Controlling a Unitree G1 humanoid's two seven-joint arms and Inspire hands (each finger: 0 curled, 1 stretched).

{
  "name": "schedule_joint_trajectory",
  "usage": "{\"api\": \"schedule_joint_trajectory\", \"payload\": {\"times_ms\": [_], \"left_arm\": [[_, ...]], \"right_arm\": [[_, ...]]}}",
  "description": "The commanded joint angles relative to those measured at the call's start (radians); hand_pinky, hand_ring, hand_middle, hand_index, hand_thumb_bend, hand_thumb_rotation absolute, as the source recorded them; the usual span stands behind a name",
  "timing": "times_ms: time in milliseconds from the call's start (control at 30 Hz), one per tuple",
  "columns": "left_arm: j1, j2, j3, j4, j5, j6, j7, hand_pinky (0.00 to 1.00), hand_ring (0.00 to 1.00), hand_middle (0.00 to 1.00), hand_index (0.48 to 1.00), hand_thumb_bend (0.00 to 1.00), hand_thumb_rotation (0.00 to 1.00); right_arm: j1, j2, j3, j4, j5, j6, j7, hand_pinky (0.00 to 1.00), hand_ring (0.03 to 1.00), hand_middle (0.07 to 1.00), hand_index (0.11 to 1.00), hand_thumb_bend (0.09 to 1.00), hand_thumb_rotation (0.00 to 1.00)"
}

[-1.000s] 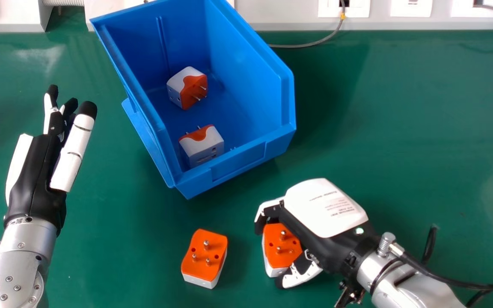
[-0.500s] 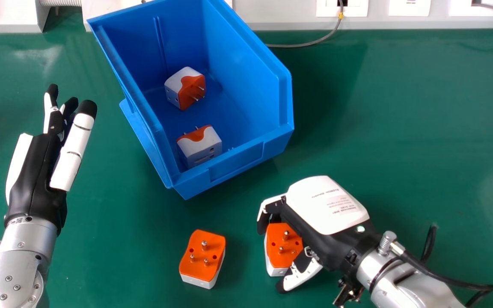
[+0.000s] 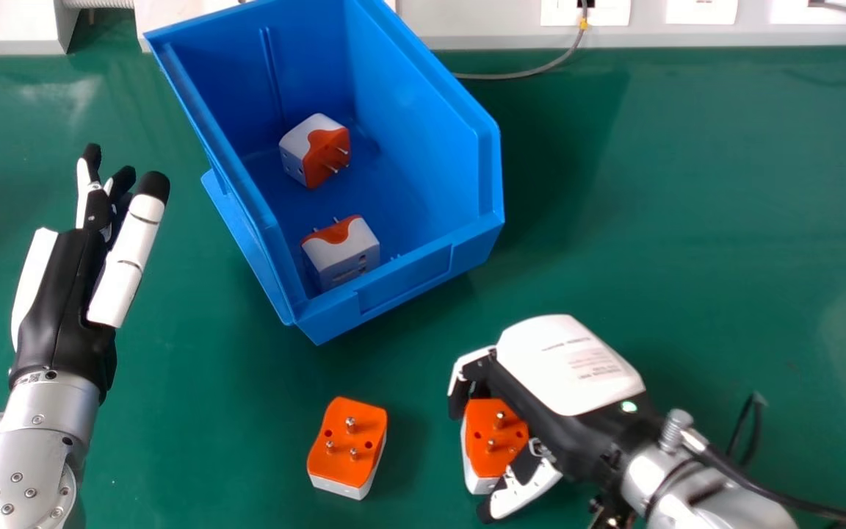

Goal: Pick all objects and put in blue box

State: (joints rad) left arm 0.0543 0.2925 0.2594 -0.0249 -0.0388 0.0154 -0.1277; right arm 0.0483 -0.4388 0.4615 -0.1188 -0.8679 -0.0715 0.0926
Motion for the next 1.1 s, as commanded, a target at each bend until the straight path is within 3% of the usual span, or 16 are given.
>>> {"api": "schedule_joint_trajectory", "payload": {"times_ms": [0, 100, 267, 433, 633, 700, 1067], "left_arm": [[-0.012, 0.006, 0.0, -0.023, 0.0, 0.001, 0.004, 0.97, 0.99, 0.99, 0.987, 0.61, 0.9], [-0.026, 0.007, 0.002, 0.002, -0.002, -0.006, 0.005, 0.97, 0.99, 0.99, 0.987, 0.6, 0.9], [-0.036, 0.003, 0.001, 0.008, -0.003, -0.004, 0.008, 0.97, 0.99, 0.99, 0.987, 0.6, 0.9], [-0.057, 0.003, 0.0, 0.048, -0.002, -0.02, 0.01, 0.97, 0.99, 0.99, 0.987, 0.58, 0.9], [-0.065, -0.003, -0.005, 0.046, 0.001, -0.012, 0.017, 0.97, 0.99, 0.99, 0.987, 0.57, 0.9], [-0.067, -0.004, -0.007, 0.048, 0.003, -0.011, 0.02, 0.97, 0.99, 0.99, 0.988, 0.57, 0.9], [-0.065, -0.001, -0.018, 0.05, 0.015, -0.012, 0.035, 0.98, 0.99, 0.99, 0.987, 0.55, 0.89]], "right_arm": [[0.02, -0.004, -0.052, -0.104, 0.043, 0.001, 0.007, 0.09, 0.149, 0.239, 0.473, 0.484, 0.15], [0.056, -0.001, -0.094, -0.181, 0.075, 0.0, 0.018, 0.1, 0.159, 0.249, 0.473, 0.484, 0.15], [0.079, 0.005, -0.148, -0.275, 0.117, -0.009, 0.039, 0.11, 0.171, 0.257, 0.472, 0.485, 0.15], [0.039, 0.005, -0.18, -0.333, 0.142, -0.026, 0.072, 0.11, 0.161, 0.232, 0.47, 0.487, 0.15], [-0.086, 0.03, -0.196, -0.36, 0.177, -0.045, 0.105, 0.1, 0.15, 0.216, 0.469, 0.488, 0.15], [-0.124, 0.045, -0.193, -0.338, 0.185, -0.054, 0.1, 0.06, 0.108, 0.17, 0.47, 0.488, 0.15], [-0.415, 0.181, -0.128, -0.063, 0.119, -0.084, 0.016, 0.05, 0.096, 0.155, 0.469, 0.489, 0.14]]}}
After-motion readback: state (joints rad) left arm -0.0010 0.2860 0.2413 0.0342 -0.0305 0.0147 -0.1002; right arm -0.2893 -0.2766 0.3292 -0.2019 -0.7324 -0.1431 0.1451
